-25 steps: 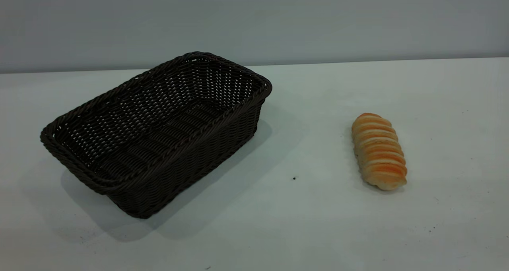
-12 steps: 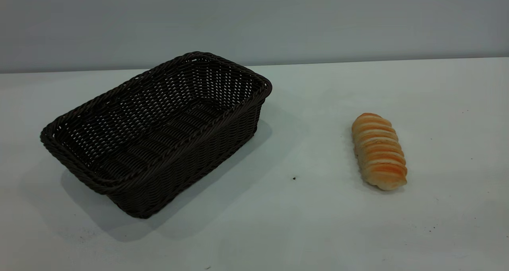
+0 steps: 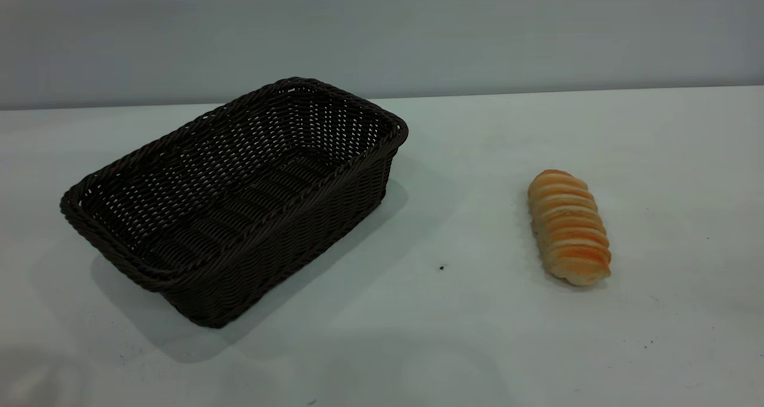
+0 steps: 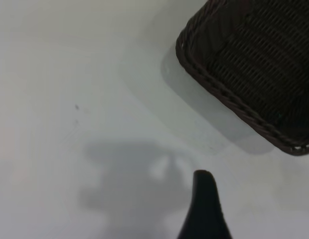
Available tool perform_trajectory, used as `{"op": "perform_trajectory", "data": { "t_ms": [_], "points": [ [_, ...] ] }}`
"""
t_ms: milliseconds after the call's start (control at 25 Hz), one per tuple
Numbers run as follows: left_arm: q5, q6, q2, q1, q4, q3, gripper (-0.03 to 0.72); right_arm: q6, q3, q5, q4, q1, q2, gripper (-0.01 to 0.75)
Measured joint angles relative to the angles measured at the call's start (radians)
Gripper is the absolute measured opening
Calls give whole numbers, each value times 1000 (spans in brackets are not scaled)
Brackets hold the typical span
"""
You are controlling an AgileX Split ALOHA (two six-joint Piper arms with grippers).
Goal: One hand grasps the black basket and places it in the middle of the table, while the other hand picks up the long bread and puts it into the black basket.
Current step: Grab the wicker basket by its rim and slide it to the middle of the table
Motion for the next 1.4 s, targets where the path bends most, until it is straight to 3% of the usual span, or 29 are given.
{"op": "perform_trajectory", "data": {
  "t_ms": [320,800,1400],
  "points": [
    [-134,-80,267,0,-112,-2,623,-115,0,-128,86,0,214,589],
    [-320,10,554,0,-510,-3,585,-121,0,-122,95,0,217,589],
    [-388,-61,694,0,-512,-3,585,-123,0,-119,95,0,217,589]
  ]
}}
